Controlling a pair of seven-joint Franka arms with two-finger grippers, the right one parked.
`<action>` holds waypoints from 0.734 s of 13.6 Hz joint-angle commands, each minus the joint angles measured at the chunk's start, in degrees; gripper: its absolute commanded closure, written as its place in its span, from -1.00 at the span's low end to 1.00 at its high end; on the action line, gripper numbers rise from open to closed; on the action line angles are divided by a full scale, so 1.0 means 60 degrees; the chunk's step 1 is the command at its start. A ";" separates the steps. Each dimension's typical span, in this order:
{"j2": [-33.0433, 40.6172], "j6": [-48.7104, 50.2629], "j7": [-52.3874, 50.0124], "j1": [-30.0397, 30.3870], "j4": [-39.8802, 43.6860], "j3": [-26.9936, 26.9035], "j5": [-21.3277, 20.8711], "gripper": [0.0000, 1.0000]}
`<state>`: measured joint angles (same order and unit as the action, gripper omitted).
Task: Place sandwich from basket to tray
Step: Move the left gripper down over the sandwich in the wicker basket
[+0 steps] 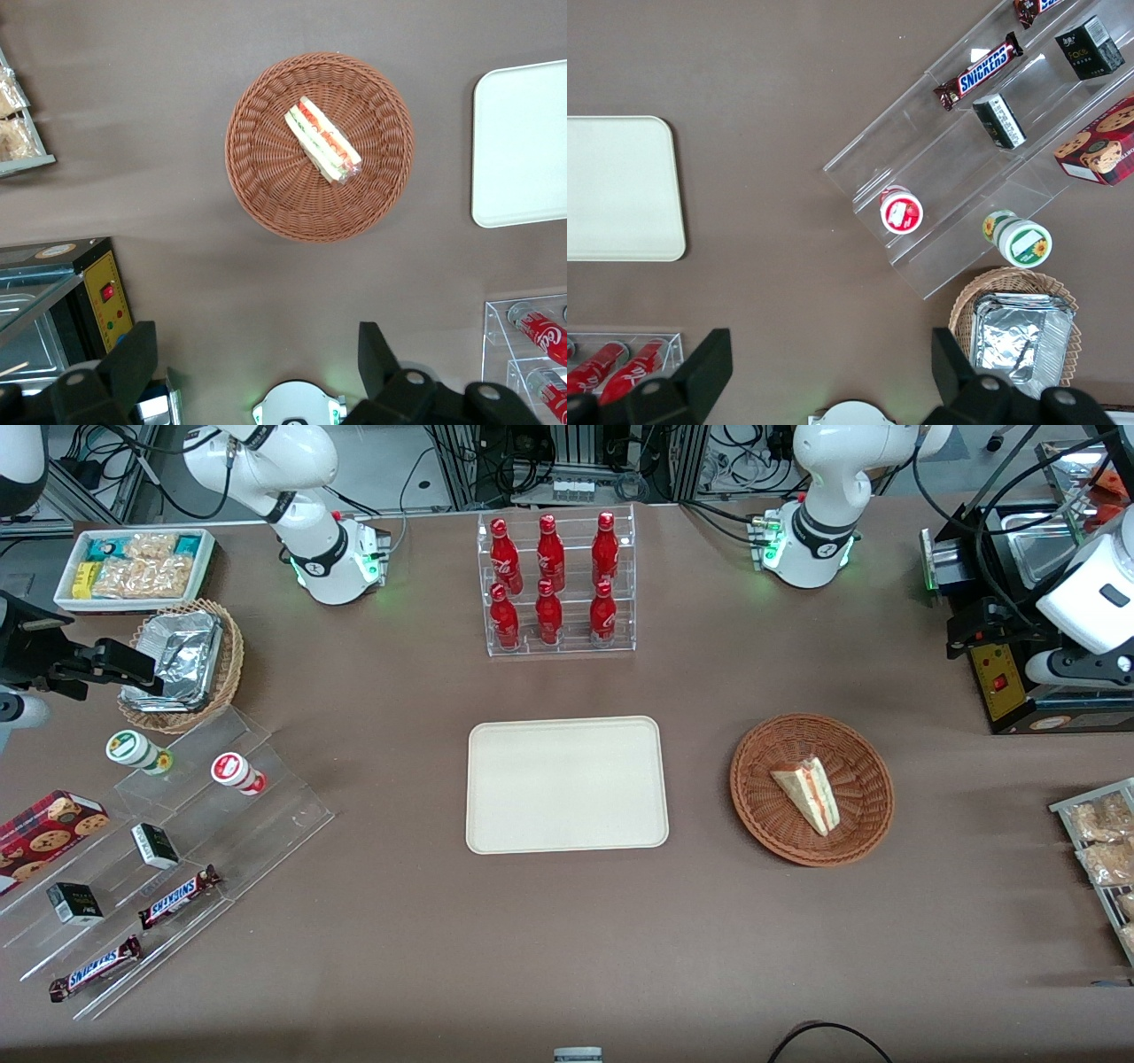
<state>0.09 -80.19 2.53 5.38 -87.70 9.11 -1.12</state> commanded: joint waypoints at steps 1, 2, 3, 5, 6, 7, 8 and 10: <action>-0.0117 -0.0315 -0.0012 -0.0106 -0.0031 -0.0024 0.0011 -1.00; -0.0146 -0.0317 -0.0012 -0.0106 -0.0047 -0.0023 0.0068 -1.00; -0.0393 -0.0317 -0.0026 -0.0106 -0.0061 -0.0023 0.0069 -1.00; -0.0586 -0.0359 0.0061 -0.0149 -0.0599 0.0093 0.0025 -1.00; -0.0586 -0.0578 0.0047 -0.0193 -0.0908 0.0166 0.0010 -1.00; -0.0586 -0.0827 0.0032 -0.0208 -0.1273 0.0181 0.0025 -1.00; -0.0601 -0.1250 -0.0011 -0.0208 -0.1741 0.0182 0.0039 -1.00; -0.0528 -0.2406 -0.0375 -0.0631 -0.2898 0.0182 0.0025 -1.00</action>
<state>-4.81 -89.70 2.27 3.66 -98.94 10.36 -1.10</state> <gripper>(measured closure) 0.000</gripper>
